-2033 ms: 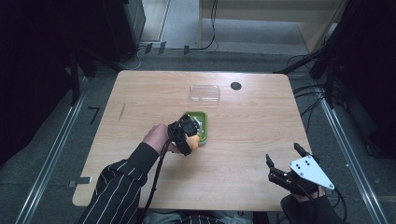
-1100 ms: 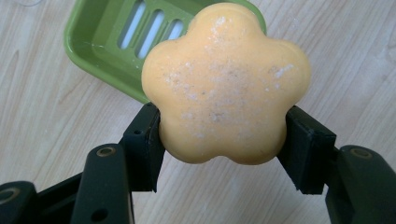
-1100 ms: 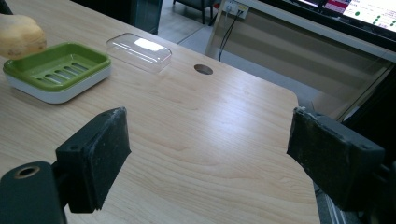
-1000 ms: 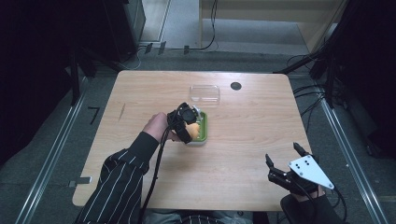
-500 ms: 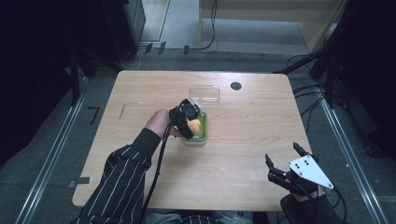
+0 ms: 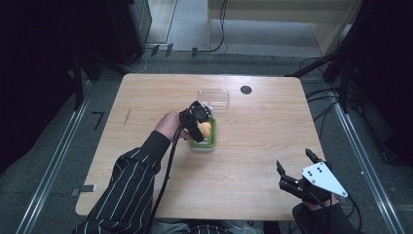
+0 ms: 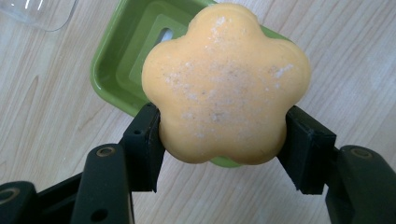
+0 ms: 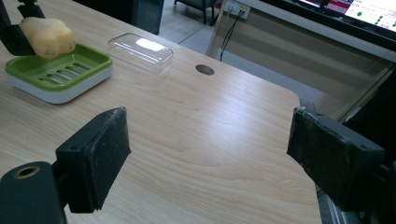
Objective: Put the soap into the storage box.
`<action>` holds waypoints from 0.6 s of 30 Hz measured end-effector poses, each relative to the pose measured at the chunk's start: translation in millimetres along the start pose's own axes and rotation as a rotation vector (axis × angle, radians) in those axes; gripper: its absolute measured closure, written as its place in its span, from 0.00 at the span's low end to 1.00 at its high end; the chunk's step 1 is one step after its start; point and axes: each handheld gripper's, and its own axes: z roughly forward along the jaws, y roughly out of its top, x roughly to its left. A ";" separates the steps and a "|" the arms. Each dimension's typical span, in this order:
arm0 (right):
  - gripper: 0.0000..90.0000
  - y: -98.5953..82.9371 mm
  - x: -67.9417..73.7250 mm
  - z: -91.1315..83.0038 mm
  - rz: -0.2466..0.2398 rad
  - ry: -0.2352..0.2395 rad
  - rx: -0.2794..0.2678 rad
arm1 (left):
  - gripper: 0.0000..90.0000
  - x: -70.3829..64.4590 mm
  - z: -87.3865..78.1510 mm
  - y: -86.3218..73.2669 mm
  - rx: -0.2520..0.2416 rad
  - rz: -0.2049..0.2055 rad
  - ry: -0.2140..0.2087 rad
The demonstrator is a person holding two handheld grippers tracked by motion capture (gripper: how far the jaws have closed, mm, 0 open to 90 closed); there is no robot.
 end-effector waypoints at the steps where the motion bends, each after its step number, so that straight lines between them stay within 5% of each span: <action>1: 0.15 0.0 0.0 0.0 0.000 0.000 0.000 | 0.44 0.0 0.0 0.0 0.000 0.000 0.000; 18: 0.15 0.5 0.8 -0.2 0.002 -0.001 0.003 | 0.44 6.7 15.5 2.9 0.011 0.004 0.018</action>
